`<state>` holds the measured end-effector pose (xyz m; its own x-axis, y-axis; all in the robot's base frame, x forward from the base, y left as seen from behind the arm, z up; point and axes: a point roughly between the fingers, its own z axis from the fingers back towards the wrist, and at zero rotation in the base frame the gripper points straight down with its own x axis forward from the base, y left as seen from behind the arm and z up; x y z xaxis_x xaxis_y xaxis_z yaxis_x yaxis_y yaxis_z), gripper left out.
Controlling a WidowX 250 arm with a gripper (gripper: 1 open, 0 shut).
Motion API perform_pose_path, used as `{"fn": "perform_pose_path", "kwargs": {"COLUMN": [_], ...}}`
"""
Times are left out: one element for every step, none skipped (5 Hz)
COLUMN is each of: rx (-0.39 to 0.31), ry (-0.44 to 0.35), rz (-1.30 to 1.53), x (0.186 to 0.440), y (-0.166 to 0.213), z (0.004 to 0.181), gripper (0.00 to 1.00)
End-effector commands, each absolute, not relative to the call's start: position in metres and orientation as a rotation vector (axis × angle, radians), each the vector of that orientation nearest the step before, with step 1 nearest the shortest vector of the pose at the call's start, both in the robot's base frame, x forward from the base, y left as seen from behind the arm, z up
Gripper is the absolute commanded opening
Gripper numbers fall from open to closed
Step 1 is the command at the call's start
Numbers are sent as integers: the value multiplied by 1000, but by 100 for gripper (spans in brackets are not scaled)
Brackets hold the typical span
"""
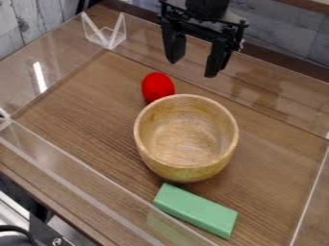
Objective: Move the red fruit to the left
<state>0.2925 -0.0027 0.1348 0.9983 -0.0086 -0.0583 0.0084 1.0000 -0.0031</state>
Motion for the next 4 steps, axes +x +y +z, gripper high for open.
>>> {"fn": "perform_pose_path", "kwargs": {"rx": [-1,2,4,3], "ry": [70,61,39,11], "rz": [10,51,75,95], "x": [293,294,295,296], "y": [5,20,35,45], "z": [125,112,104,96], "gripper": [100,100,100,100]}}
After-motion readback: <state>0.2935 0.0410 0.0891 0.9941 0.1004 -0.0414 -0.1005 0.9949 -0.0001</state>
